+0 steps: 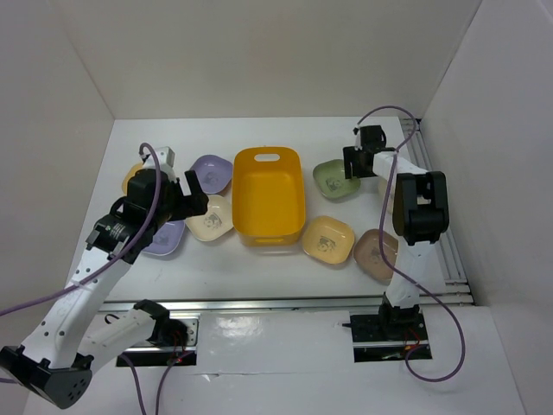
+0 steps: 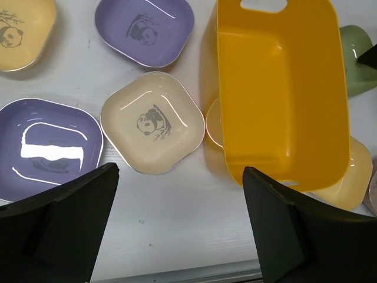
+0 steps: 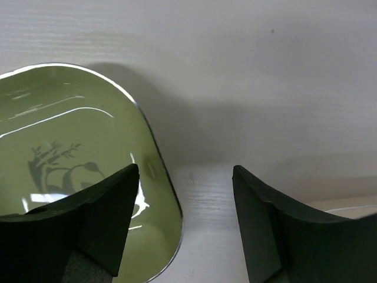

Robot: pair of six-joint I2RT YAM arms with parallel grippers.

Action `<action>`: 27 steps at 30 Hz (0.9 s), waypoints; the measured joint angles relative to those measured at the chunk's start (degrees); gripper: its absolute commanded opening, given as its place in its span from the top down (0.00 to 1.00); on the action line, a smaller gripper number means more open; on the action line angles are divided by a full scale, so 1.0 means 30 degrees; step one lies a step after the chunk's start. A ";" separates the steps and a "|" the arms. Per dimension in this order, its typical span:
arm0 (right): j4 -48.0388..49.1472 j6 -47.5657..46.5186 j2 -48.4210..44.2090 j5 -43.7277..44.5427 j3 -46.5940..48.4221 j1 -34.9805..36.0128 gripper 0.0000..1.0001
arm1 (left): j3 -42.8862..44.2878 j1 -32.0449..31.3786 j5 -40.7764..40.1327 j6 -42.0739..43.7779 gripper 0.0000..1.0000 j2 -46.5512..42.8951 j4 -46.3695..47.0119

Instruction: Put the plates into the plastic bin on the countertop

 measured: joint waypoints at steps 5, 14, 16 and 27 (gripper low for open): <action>0.0058 -0.0073 0.0794 -0.0925 0.0007 -0.0401 0.74 | 0.0000 0.0000 0.0000 0.0007 0.00 -0.0007 0.0087; 0.0554 0.1617 0.1042 0.0168 0.1953 -0.0393 1.00 | 0.0000 -0.0160 -0.0073 0.0007 0.00 -0.0007 0.0102; 0.0532 0.2346 0.0969 0.1486 0.2011 -0.0393 1.00 | 0.0000 -0.0160 -0.0117 0.0007 0.00 -0.0007 0.0095; -0.1173 0.4007 -0.4648 0.7140 0.3905 0.3606 1.00 | 0.0000 -0.0168 -0.1042 -0.0095 0.00 0.0758 -0.0087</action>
